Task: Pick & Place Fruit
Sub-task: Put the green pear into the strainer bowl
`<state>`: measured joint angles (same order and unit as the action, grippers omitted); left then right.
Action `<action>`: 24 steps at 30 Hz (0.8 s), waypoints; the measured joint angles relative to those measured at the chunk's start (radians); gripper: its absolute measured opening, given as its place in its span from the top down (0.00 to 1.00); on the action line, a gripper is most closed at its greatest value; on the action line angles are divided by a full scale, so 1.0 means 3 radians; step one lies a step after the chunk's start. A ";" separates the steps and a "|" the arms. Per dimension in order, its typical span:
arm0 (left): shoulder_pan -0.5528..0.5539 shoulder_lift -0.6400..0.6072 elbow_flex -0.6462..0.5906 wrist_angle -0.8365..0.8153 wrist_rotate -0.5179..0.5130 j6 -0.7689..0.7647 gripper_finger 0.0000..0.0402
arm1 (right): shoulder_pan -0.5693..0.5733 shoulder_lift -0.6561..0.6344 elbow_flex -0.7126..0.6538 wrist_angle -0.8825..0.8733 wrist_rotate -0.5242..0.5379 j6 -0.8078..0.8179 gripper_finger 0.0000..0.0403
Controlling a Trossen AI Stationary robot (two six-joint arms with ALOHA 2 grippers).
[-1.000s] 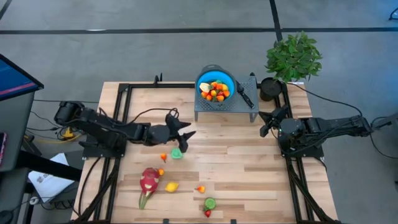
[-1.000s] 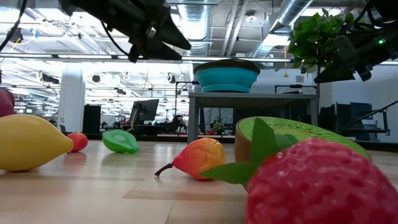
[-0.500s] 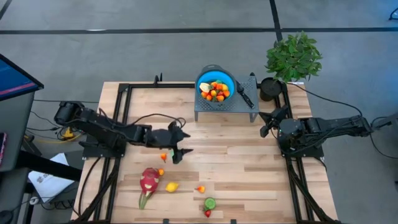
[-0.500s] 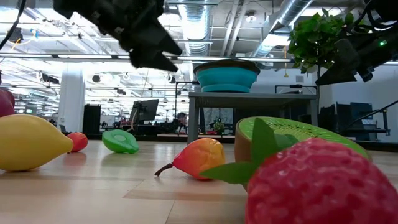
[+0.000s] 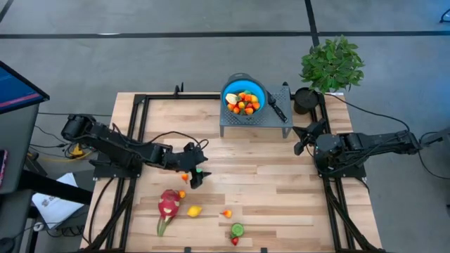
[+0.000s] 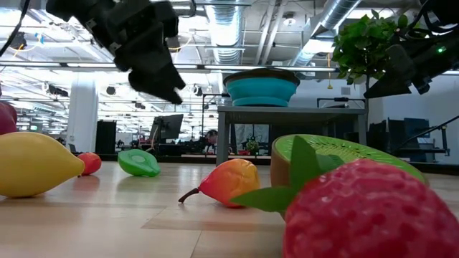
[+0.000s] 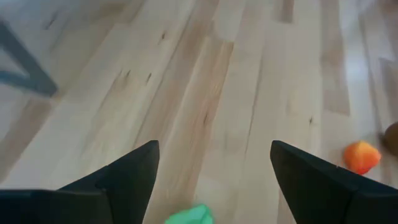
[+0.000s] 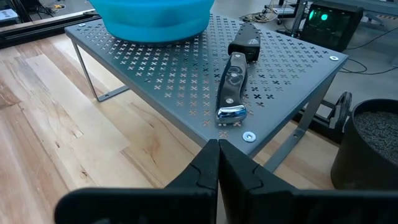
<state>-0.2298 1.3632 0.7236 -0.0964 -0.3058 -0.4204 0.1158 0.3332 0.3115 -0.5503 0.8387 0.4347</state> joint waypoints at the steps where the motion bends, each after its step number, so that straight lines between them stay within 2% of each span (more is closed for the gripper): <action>1: 0.0000 0.0000 -0.0047 -0.0004 0.0000 -0.0048 0.25 | 0.0000 0.0001 0.0000 0.0000 0.0000 0.0001 1.00; 9: 0.0000 0.0000 -0.0522 0.0018 0.0001 -0.0684 0.25 | 0.0000 0.0000 0.0000 -0.0011 0.0000 0.0001 1.00; 20: 0.0000 0.0000 -0.0928 0.0387 0.0158 -0.0987 0.25 | 0.0000 0.0000 0.0000 -0.0013 0.0000 0.0001 1.00; 24: 0.0000 0.0000 -0.1089 0.0702 0.0157 -0.1013 0.25 | 0.0000 0.0001 0.0000 -0.0013 0.0000 0.0001 1.00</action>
<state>-0.2298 1.3632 0.3968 0.1142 -0.2586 -0.7241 0.1158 0.3336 0.3115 -0.5541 0.8387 0.4351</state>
